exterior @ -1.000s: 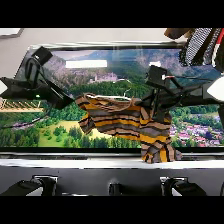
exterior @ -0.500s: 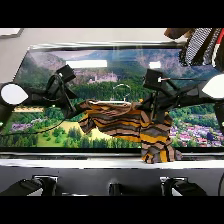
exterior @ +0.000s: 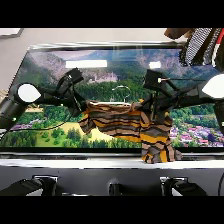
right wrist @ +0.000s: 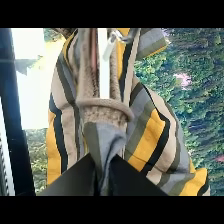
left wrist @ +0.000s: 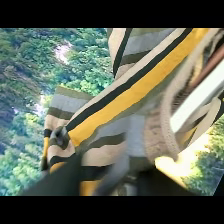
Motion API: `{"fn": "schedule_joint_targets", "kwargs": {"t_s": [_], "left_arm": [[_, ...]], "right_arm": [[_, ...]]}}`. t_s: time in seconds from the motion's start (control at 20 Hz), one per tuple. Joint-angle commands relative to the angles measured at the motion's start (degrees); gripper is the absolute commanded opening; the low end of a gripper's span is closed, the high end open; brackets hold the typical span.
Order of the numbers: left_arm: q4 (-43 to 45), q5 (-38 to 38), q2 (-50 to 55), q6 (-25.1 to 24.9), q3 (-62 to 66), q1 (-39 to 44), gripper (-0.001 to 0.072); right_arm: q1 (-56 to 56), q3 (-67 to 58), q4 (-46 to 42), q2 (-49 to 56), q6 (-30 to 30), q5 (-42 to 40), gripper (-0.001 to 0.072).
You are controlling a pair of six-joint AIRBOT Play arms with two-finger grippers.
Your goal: Fold the clothes and pants, and hang the long-sleeved shirts on hangers.
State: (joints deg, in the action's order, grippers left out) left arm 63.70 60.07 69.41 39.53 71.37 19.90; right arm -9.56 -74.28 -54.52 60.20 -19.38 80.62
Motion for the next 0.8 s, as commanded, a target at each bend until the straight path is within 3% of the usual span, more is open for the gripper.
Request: {"fn": "schedule_joint_targets", "kwargs": {"t_s": [0.0, 0.1, 0.3, 0.35, 0.4, 0.45, 0.65, 0.75], "left_arm": [[-3.23, -0.42, 1.07, -2.14, -0.02, -0.04, 0.0112], [-3.32, -0.33, 0.96, -2.1, 0.0, -0.04, 0.0029], [-3.02, -0.17, 0.5, -2.1, 2.25, -0.07, 0.0027], [-2.1, -0.13, 0.28, -2.03, 3.54, -0.07, 0.0026], [-0.98, -0.13, -0.11, -2.05, 4.63, -0.07, 0.0025], [0.22, -0.13, -0.59, -2.05, 5.6, -0.07, 0.0025], [2.86, -0.17, -3.1, -1.14, 6.91, -0.04, 0.0025], [6.05, -0.61, -3.74, 2.86, 6.88, -0.04, 0.0024]], "right_arm": [[-0.04, 0.0, 0.07, 0.04, 0.13, 0.24, 0.0034], [-0.04, 0.0, 0.04, 0.04, 0.11, 0.02, 0.0034], [-0.02, 0.0, 0.0, 0.04, 0.07, -1.64, 0.0038], [0.02, 0.0, -0.15, 0.02, -0.5, -1.95, 0.0087], [0.02, 0.0, -0.52, 0.02, -2.38, -2.58, 0.0161], [0.02, 0.0, -1.4, -0.2, -4.9, -3.56, 0.0189], [0.02, -0.13, -7.17, -2.45, -12.35, -5.73, 0.0217], [0.02, -0.13, -9.25, -4.7, -14.6, -5.79, 0.0217]]}}
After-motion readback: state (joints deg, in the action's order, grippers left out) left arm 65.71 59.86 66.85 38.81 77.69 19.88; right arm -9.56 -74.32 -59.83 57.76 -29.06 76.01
